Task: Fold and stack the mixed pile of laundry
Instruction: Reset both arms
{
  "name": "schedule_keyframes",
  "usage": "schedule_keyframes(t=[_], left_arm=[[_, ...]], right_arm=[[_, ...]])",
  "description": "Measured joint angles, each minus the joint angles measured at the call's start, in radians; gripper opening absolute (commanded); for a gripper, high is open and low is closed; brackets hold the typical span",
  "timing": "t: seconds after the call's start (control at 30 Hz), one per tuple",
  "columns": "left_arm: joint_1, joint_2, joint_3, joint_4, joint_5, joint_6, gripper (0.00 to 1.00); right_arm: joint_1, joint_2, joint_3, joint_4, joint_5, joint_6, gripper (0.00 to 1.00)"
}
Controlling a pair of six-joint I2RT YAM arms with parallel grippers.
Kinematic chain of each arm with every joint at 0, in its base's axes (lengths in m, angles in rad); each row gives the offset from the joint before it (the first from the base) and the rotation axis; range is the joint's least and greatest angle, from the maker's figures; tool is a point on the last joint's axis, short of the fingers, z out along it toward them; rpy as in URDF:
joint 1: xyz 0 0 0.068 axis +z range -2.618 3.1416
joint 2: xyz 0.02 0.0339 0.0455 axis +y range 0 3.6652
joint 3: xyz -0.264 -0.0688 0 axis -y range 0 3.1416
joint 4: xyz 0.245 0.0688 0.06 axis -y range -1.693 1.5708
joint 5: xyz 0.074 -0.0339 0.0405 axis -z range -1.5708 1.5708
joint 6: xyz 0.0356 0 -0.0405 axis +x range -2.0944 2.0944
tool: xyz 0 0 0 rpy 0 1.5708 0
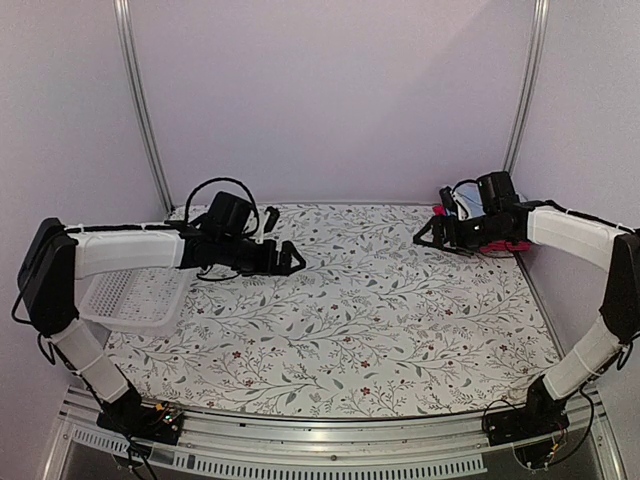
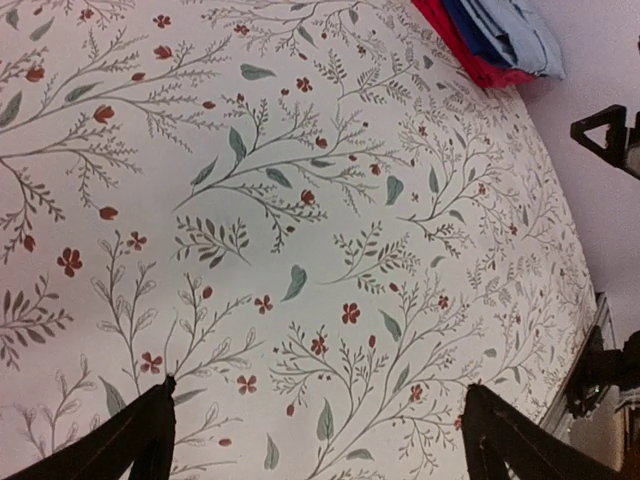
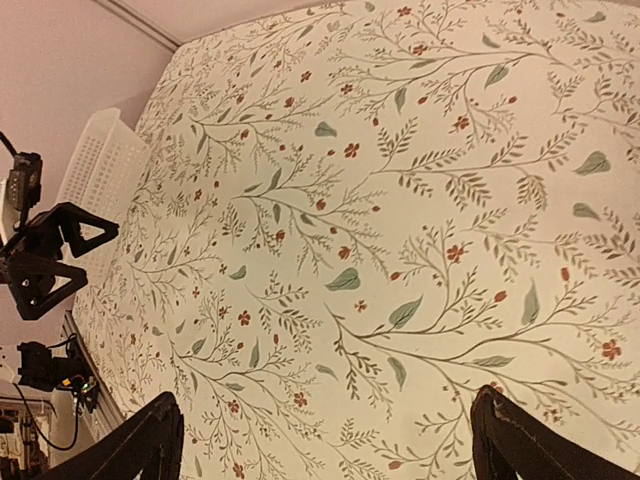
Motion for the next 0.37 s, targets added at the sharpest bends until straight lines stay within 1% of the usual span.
schedule_keyframes(t=[0.13, 0.2, 0.27, 0.37], left_arm=[[-0.061, -0.052, -0.153, 0.027, -0.027, -0.043, 1.00], [-0.093, -0.085, -0.224, 0.044, -0.048, -0.073, 1.00], [-0.114, -0.115, -0.278, 0.063, -0.066, -0.101, 1.00], [-0.133, -0.160, -0.348, 0.093, -0.101, -0.137, 1.00]], right_arm=[[0.080, -0.134, -0.303, 0.092, -0.046, 0.056, 0.99], [0.116, -0.181, -0.414, 0.118, -0.050, 0.083, 0.99], [0.148, -0.221, -0.495, 0.150, -0.049, 0.105, 0.99], [0.165, -0.279, -0.556, 0.184, -0.038, 0.132, 0.99]])
